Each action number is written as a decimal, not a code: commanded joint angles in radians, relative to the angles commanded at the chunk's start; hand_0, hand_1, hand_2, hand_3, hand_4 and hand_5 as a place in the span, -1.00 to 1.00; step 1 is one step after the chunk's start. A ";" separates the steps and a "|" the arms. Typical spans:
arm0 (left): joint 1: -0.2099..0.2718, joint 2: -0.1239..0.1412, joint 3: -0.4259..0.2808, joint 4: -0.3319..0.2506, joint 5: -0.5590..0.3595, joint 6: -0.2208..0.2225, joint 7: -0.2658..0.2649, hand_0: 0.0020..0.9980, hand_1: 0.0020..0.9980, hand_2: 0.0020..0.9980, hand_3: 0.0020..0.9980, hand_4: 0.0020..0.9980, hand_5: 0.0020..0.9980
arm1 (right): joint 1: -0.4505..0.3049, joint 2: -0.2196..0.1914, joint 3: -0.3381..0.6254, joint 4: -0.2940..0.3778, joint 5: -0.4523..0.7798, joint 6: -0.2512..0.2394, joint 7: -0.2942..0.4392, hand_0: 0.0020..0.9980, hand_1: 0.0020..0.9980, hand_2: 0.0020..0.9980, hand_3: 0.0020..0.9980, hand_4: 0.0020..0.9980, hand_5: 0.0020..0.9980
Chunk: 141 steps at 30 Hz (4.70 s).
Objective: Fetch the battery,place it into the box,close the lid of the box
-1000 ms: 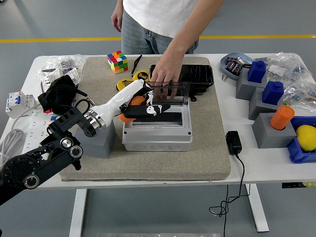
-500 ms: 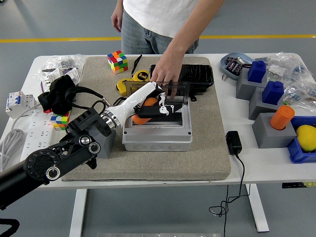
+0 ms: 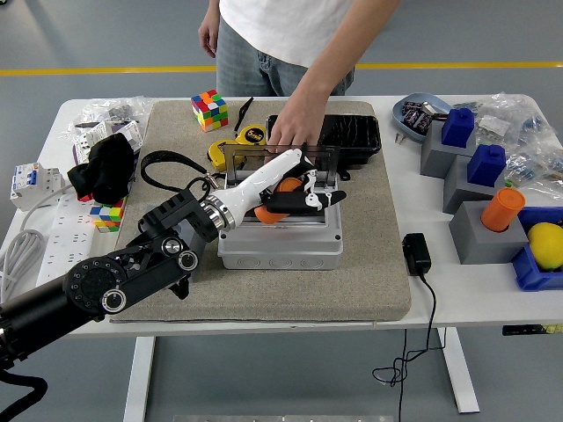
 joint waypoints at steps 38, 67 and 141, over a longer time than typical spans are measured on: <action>-0.021 -0.031 0.031 0.132 0.133 -0.055 -0.027 0.19 0.08 -0.17 -0.10 0.86 0.22 | -0.006 0.001 0.002 -0.002 -0.002 0.001 0.000 0.75 0.72 0.62 0.66 1.00 1.00; -0.020 -0.008 -0.103 0.001 0.274 -0.169 0.043 0.43 0.23 0.16 0.07 1.00 0.43 | -0.008 0.003 0.005 -0.001 0.003 0.004 -0.001 0.75 0.72 0.62 0.66 1.00 1.00; 0.149 0.040 -0.566 -0.115 0.659 -0.348 0.305 1.00 1.00 0.98 0.37 1.00 1.00 | -0.010 0.015 0.006 0.003 0.013 -0.002 -0.007 0.75 0.71 0.62 0.66 1.00 1.00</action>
